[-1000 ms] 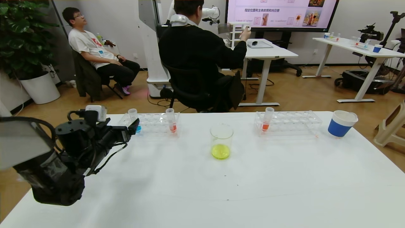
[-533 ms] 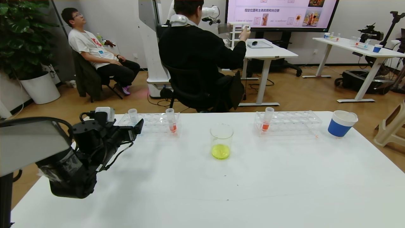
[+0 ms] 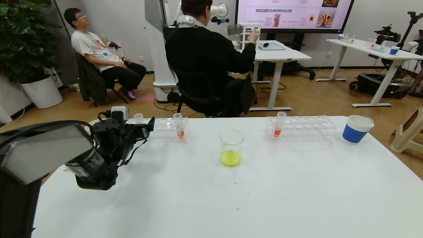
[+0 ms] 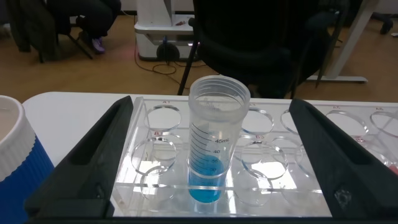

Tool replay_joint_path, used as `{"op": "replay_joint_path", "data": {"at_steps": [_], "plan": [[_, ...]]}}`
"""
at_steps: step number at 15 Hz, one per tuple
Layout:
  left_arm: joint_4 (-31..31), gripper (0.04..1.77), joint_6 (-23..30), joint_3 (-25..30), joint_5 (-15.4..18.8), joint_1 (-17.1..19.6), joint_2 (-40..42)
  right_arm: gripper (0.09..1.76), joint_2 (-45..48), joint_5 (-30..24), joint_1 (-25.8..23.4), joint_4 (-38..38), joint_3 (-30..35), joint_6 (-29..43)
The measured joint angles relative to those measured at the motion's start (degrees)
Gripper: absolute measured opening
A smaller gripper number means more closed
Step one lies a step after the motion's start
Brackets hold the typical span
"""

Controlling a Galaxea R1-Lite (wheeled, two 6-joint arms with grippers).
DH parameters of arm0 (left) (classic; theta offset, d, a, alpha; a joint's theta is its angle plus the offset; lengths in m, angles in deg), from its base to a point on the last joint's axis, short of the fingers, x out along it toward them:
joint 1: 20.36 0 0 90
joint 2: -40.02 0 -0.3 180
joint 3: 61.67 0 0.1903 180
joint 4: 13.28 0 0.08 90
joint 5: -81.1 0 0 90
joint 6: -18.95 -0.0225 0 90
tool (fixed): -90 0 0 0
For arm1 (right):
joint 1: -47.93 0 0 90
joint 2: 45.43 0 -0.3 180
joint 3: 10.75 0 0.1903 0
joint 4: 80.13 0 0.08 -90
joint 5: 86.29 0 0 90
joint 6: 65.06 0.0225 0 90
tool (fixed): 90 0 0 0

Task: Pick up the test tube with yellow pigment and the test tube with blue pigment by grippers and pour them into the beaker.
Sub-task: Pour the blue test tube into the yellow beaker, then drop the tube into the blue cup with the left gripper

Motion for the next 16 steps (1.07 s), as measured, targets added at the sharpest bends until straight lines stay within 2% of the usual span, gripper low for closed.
{"op": "replay_joint_path", "data": {"at_steps": [4,10,11,14,15,16], "plan": [[0.2,1.75,0.0,-2.6,-2.5,-0.4,-2.2,1.74,0.0,0.0,0.0,0.0,0.0,0.0],[0.8,1.73,0.2,-3.0,-2.8,-0.4,-2.5,1.74,0.0,0.0,0.0,0.0,0.0,0.0],[0.9,1.58,0.2,-3.0,-2.8,-0.4,-2.5,1.74,0.0,0.0,0.0,0.0,0.0,0.0],[1.2,0.45,0.3,-3.0,-2.8,-0.3,-2.5,1.74,0.0,0.0,0.0,0.0,0.0,0.0],[1.2,0.35,0.4,-3.0,-2.8,-0.2,-2.5,1.74,0.0,0.0,0.0,0.0,0.0,0.0],[1.2,0.51,0.4,-3.0,-2.8,-0.2,-2.4,1.74,0.0,0.0,0.0,0.0,0.0,0.0]]}}
